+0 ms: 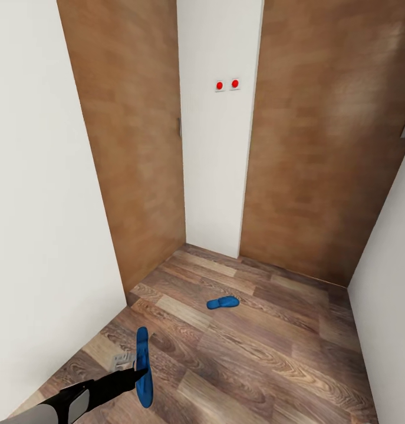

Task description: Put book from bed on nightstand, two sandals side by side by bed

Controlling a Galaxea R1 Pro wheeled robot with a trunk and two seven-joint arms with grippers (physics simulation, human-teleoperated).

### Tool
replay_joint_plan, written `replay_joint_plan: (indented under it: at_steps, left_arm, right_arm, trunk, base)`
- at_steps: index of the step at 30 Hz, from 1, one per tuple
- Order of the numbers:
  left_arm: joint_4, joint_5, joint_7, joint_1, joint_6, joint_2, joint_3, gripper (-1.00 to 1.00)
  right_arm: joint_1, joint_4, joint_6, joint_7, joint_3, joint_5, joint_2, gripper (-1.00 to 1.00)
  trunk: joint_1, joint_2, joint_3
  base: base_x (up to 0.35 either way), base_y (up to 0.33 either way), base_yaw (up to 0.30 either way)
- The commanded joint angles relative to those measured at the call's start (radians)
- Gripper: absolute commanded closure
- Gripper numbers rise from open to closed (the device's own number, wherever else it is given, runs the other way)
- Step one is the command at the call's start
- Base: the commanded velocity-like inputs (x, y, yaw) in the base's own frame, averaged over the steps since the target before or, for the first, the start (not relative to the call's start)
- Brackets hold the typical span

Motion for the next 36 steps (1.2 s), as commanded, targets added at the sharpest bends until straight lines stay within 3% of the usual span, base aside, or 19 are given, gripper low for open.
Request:
replay_joint_plan:
  at_steps: [1, 9, 18, 31, 34, 36]
  left_arm:
    - [0.001, 0.000, -0.004, -0.001, 0.002, 0.000, 0.004, 1.00]
    - [0.001, 0.000, -0.004, -0.001, 0.002, -0.001, 0.003, 1.00]
    - [0.001, 0.000, -0.004, -0.001, 0.002, -0.008, 0.004, 1.00]
    - [0.001, 0.000, -0.004, -0.001, 0.002, -0.009, 0.003, 1.00]
    - [0.001, 0.000, -0.004, -0.001, 0.002, -0.015, 0.003, 1.00]
    - [0.001, 0.000, -0.004, -0.001, 0.002, -0.018, 0.003, 1.00]
  right_arm:
    - [0.000, 0.000, 0.009, 0.001, 0.000, -0.008, 0.000, -1.00]
    - [0.000, 0.000, 0.009, 0.001, 0.000, -0.008, 0.000, -1.00]
    - [0.000, 0.001, 0.006, 0.001, -0.003, -0.008, 0.000, -1.00]
    - [0.000, 0.114, -0.063, -0.004, -0.005, -0.008, 0.001, -1.00]
    - [0.000, 0.126, -0.076, -0.023, -0.005, -0.008, 0.010, -1.00]
    - [-0.001, 0.160, -0.084, -0.095, -0.007, -0.008, 0.042, -1.00]
  trunk:
    - [0.000, 0.000, -0.001]
    - [0.000, 0.000, -0.001]
    - [0.000, 0.000, -0.001]
    - [0.000, 0.000, -0.001]
    - [0.000, 0.000, -0.001]
    - [0.000, 0.000, -0.001]
  base:
    - [0.001, -0.001, 0.163]
    - [0.000, 0.000, 0.234]
    - [0.000, 0.000, 0.028]
    - [0.000, 0.000, 0.000]
    - [0.000, 0.000, 0.000]
    - [0.000, 0.000, 0.000]
